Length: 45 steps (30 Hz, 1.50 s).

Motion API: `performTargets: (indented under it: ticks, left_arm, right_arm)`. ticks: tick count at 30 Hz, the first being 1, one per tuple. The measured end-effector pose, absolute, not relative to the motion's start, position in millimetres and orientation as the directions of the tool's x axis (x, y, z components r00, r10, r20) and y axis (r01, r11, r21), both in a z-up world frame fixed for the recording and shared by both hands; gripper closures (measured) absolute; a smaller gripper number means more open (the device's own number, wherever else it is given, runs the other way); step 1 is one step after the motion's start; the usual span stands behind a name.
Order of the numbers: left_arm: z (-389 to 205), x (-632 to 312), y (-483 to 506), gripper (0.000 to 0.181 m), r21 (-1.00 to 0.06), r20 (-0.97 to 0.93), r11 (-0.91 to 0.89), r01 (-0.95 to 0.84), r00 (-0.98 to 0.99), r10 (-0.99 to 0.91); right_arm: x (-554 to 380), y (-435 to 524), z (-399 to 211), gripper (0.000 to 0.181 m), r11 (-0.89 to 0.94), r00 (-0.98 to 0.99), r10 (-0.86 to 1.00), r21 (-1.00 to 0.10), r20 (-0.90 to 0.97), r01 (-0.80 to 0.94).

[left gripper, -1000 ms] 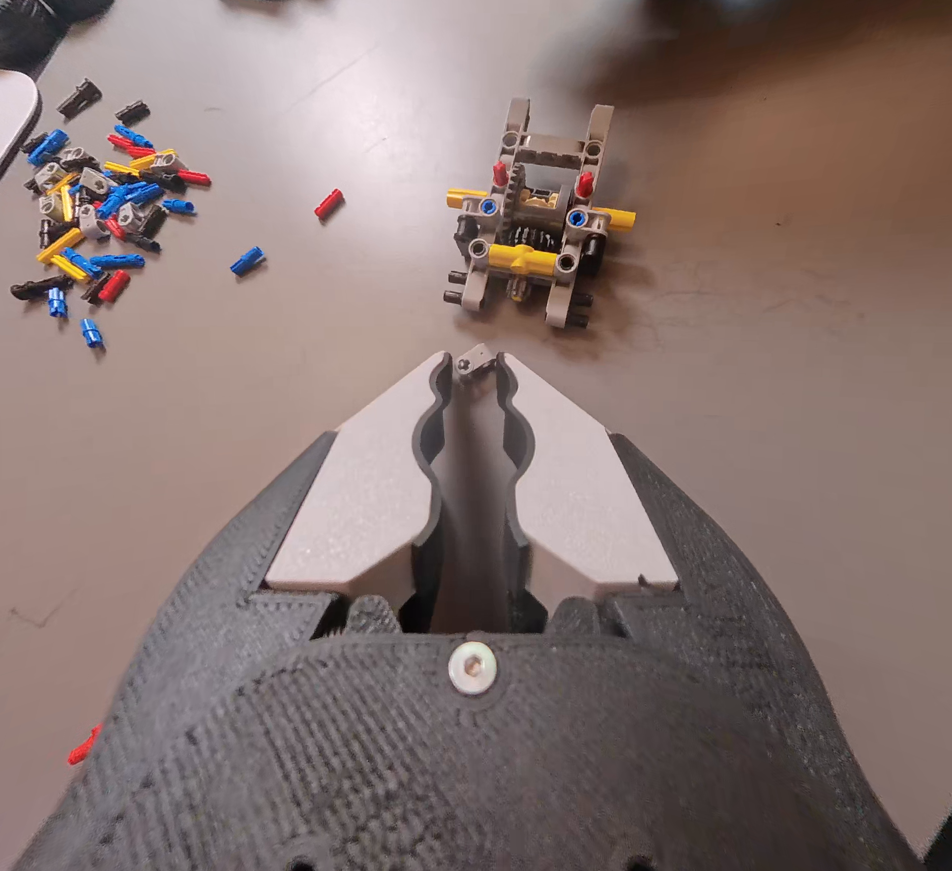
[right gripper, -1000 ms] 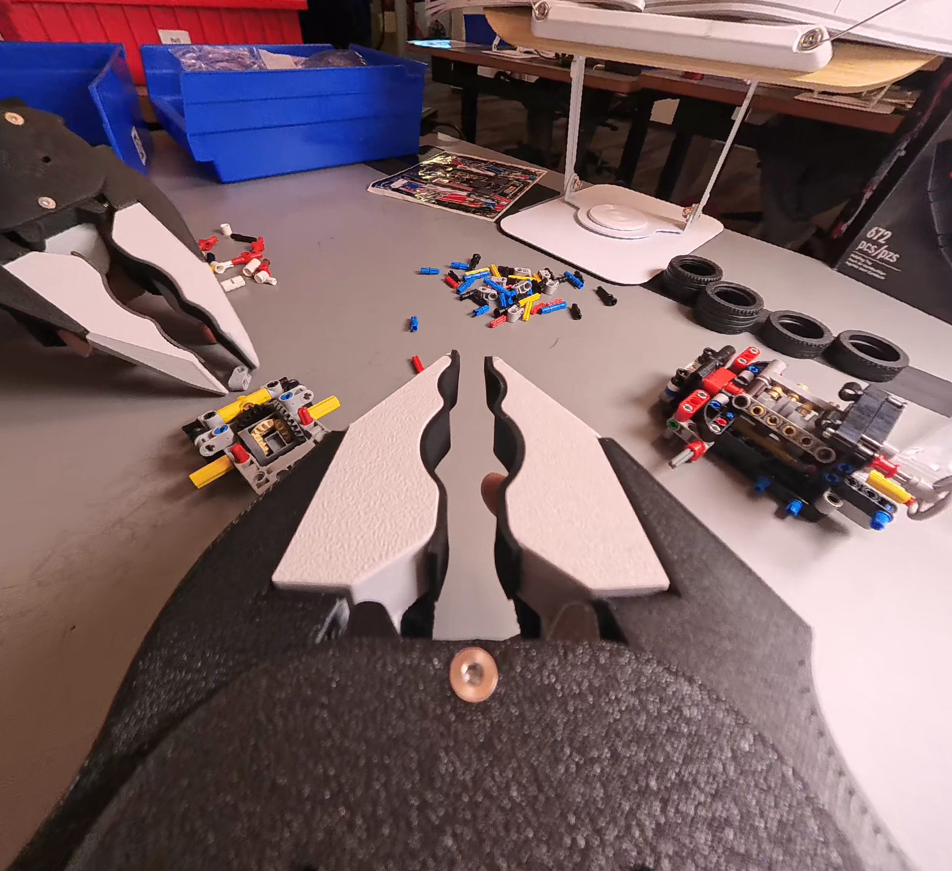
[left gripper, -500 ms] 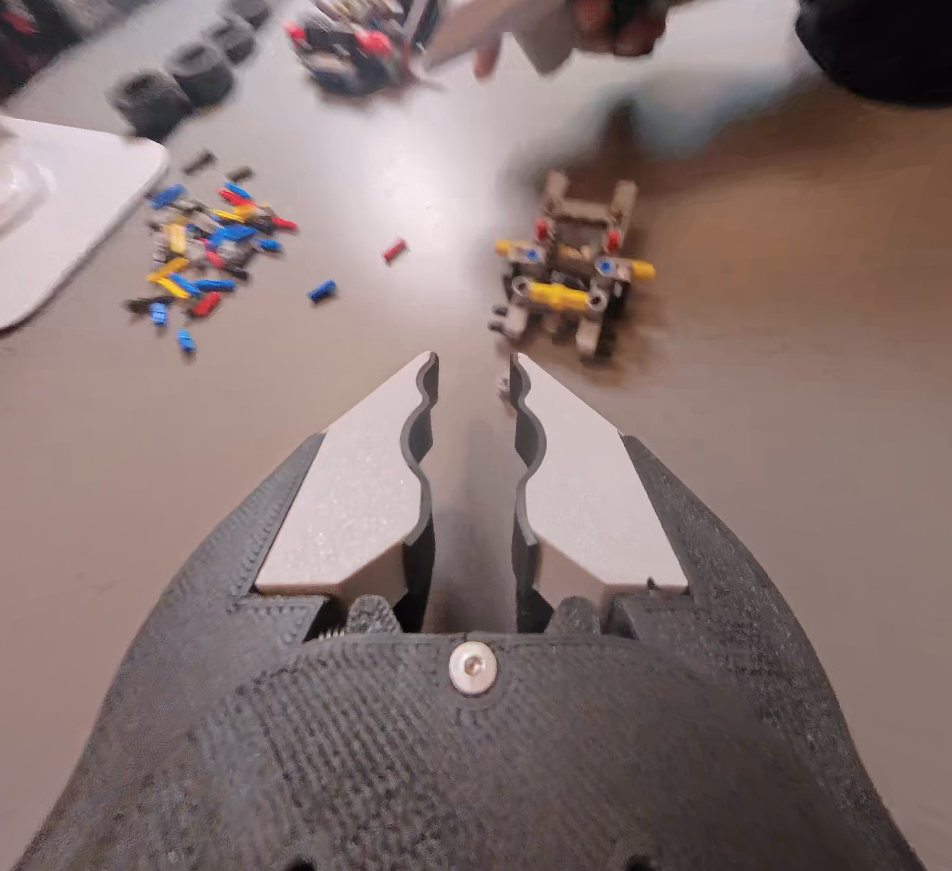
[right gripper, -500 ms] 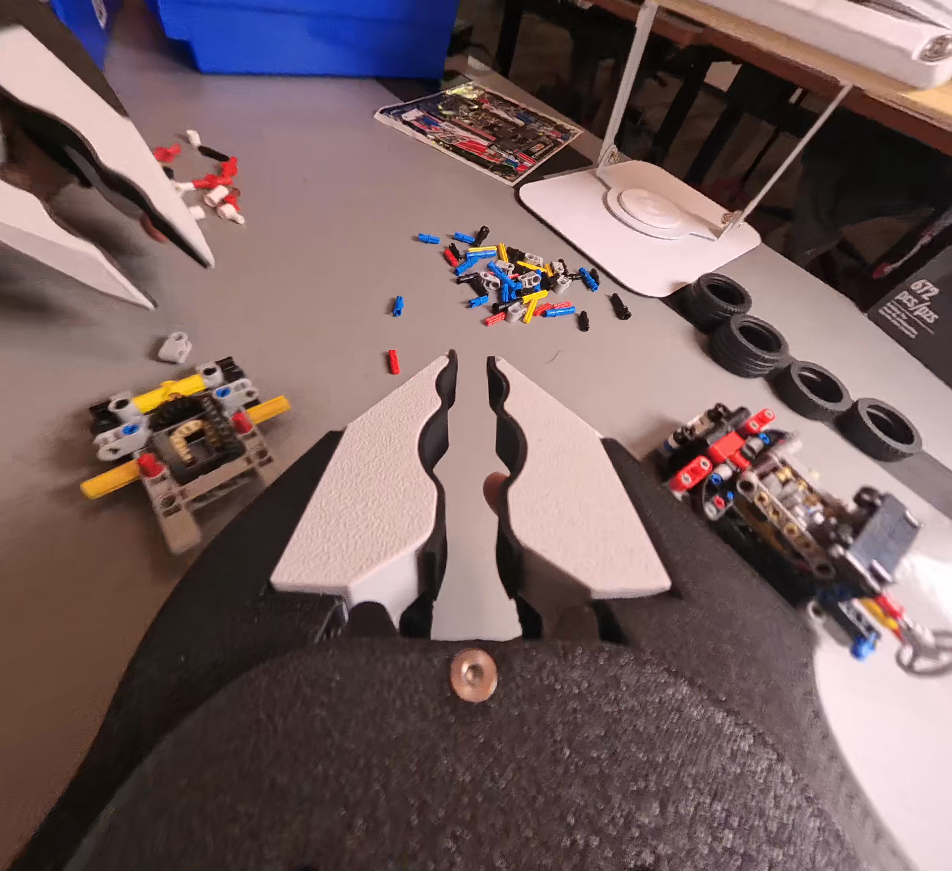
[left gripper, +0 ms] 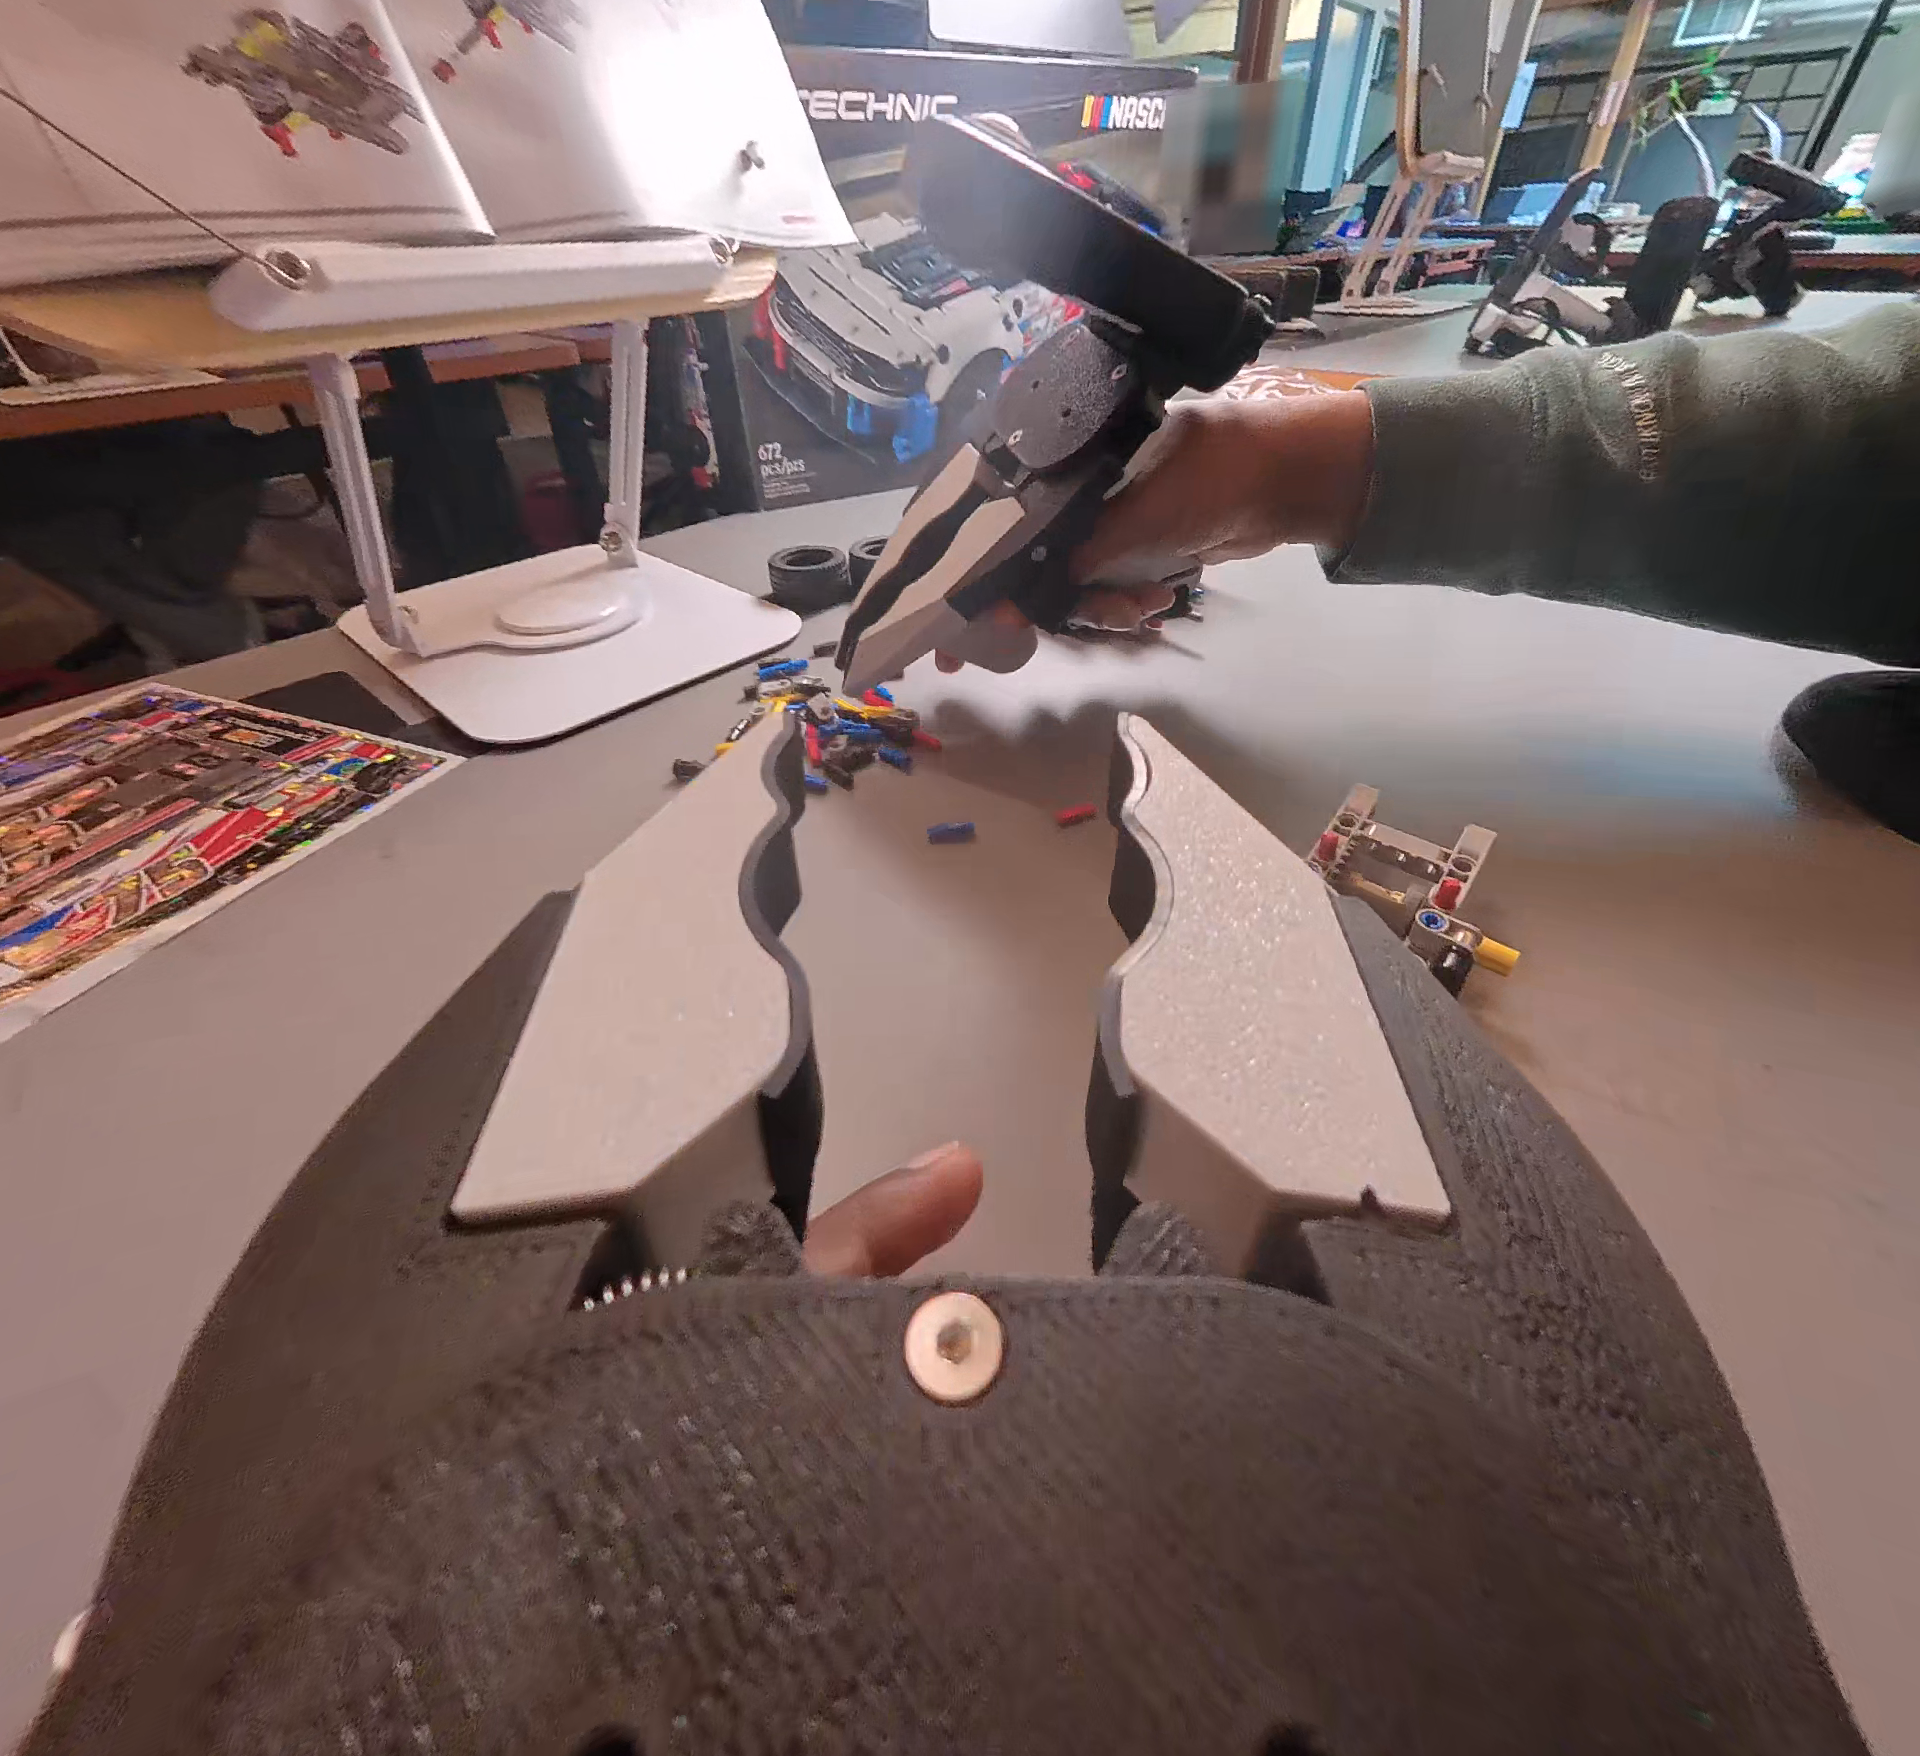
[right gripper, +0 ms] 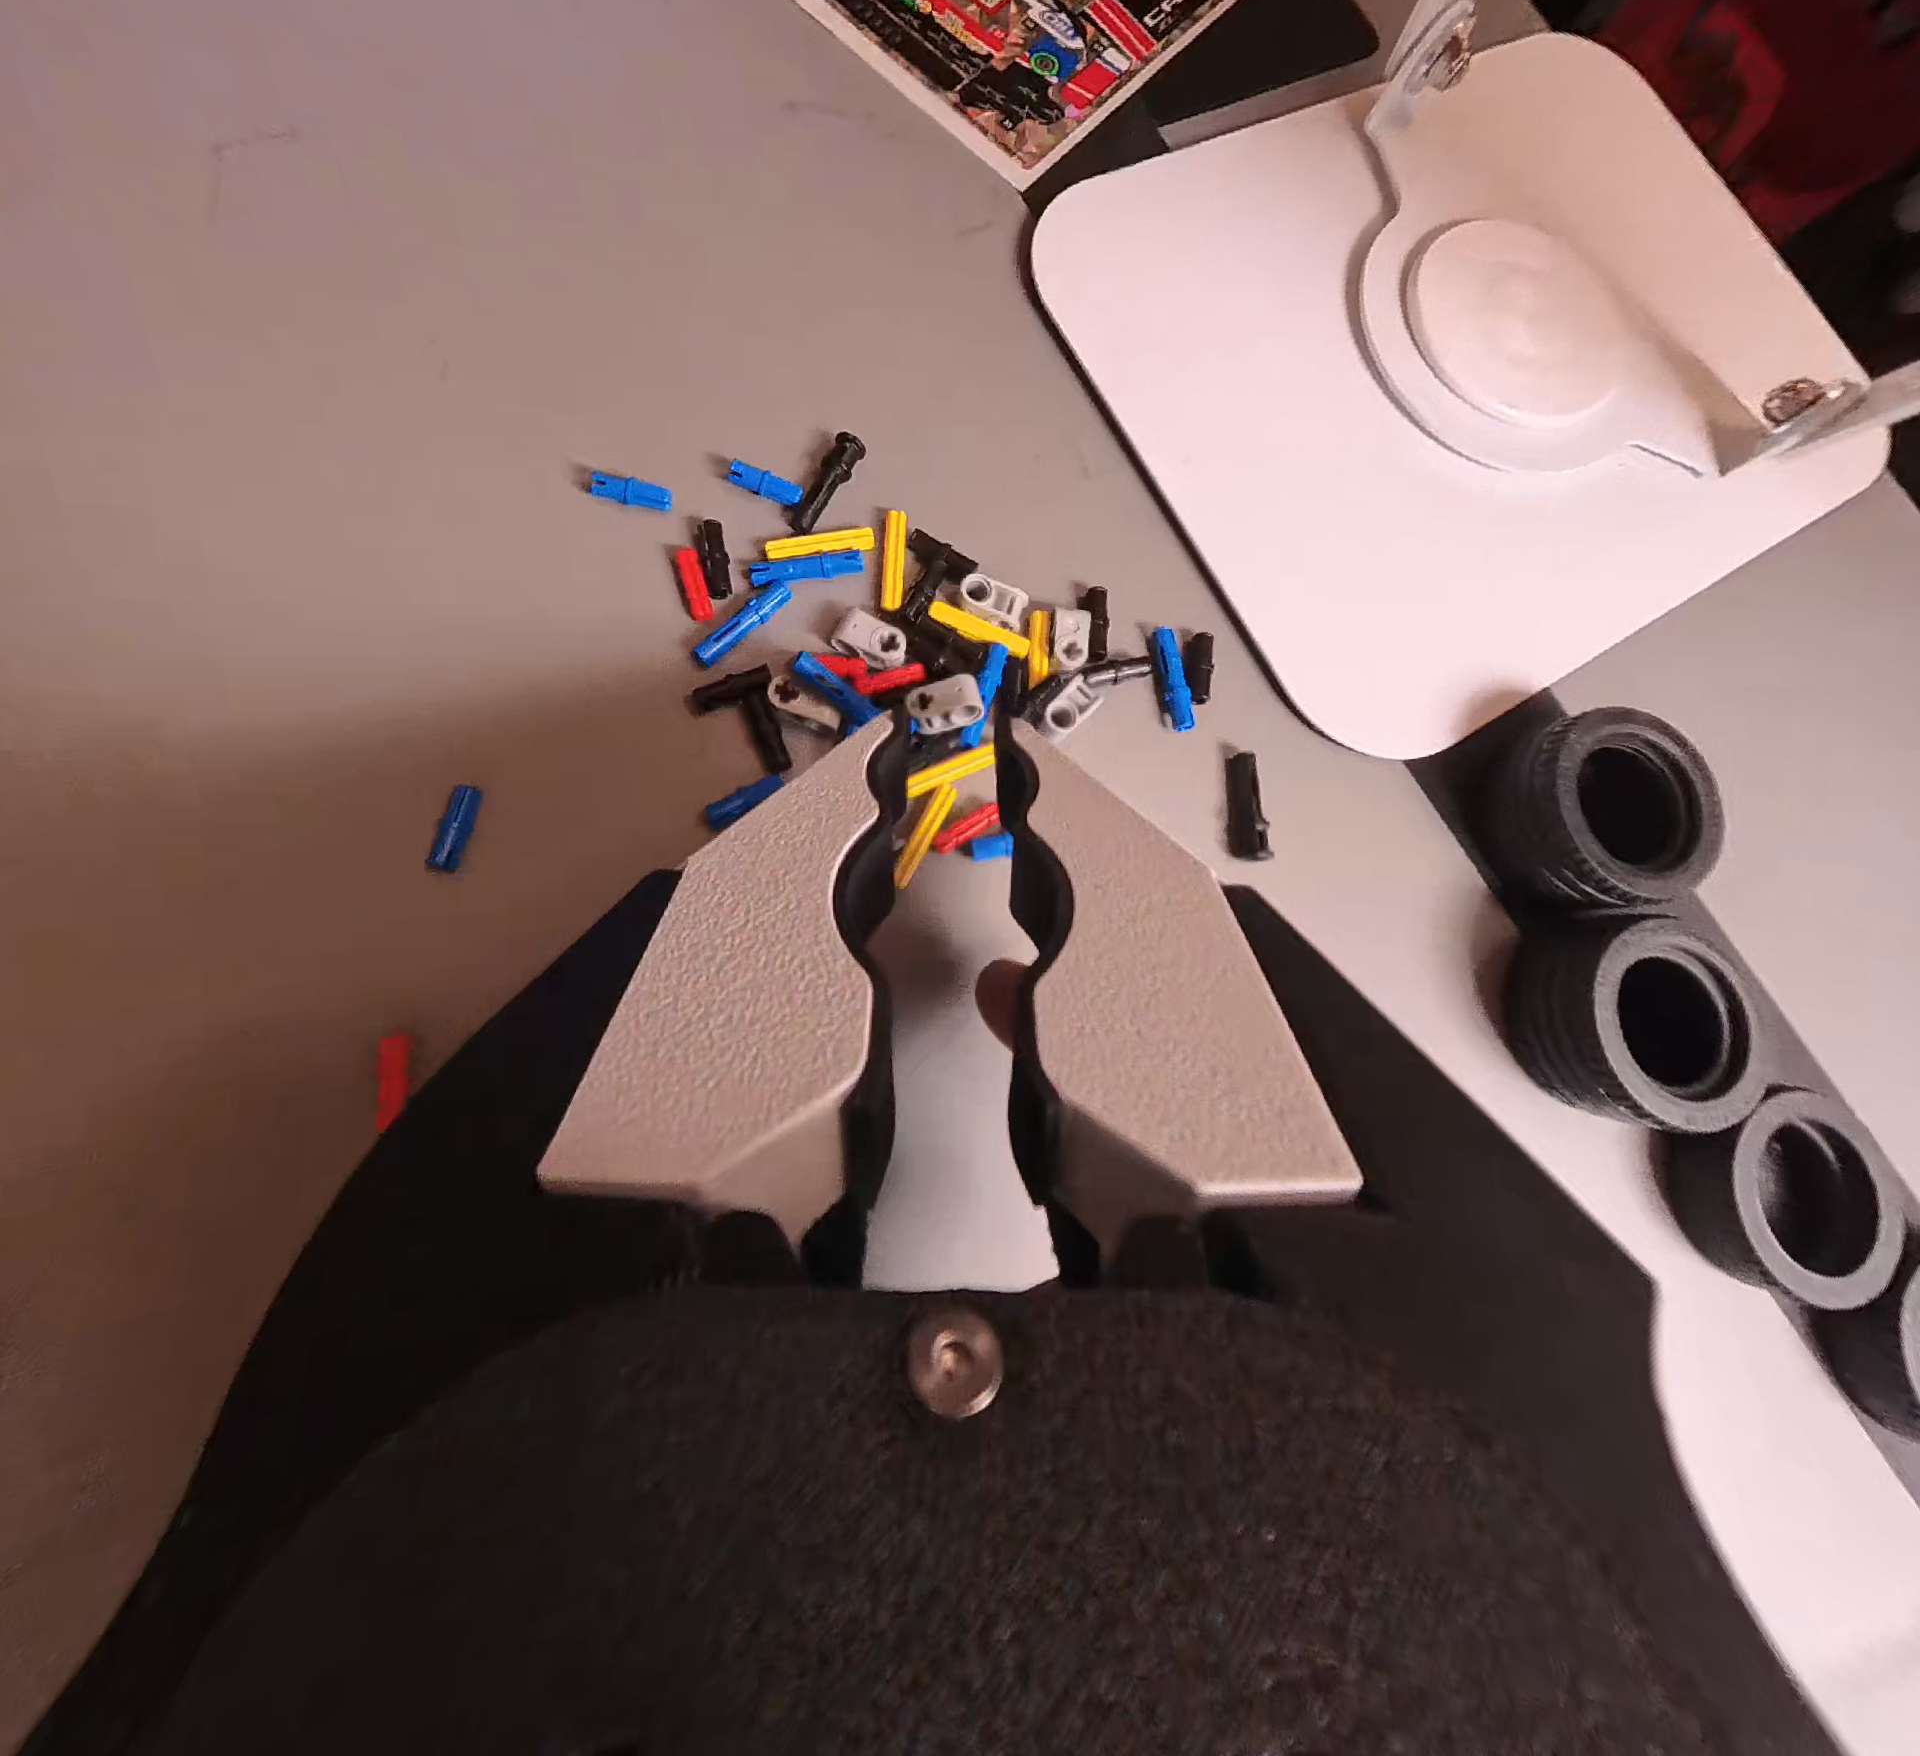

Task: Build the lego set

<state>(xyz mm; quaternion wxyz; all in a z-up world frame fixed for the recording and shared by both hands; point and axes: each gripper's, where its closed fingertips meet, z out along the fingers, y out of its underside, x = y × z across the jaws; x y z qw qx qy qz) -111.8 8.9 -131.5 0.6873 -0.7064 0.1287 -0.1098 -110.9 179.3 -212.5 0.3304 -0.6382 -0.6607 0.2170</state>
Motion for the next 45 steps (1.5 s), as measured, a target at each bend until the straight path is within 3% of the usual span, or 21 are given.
performTargets:
  ticks: [13,21,32,45]
  left_arm:
    - [-132,-113,9,0.126,-0.999,-0.031,-0.027,-0.042,0.950,-0.310]
    - [-133,-111,8,0.129,-0.998,-0.047,-0.024,-0.057,0.949,-0.312]
    - [-136,-105,6,0.140,-0.997,-0.045,-0.047,-0.065,0.938,-0.344]
    - [-143,-91,5,0.138,-0.984,-0.144,-0.047,-0.174,0.916,-0.375]
  right_arm:
    - [-123,181,-225,0.172,0.034,0.018,0.997,-0.645,0.073,0.763]
    - [-100,147,-172,0.173,0.126,-0.056,0.992,-0.770,0.117,0.625]
    - [24,71,-215,0.172,0.175,-0.151,0.984,-0.659,0.094,0.731]
    - [41,59,-228,0.171,0.281,-0.197,0.959,-0.618,0.203,0.734]
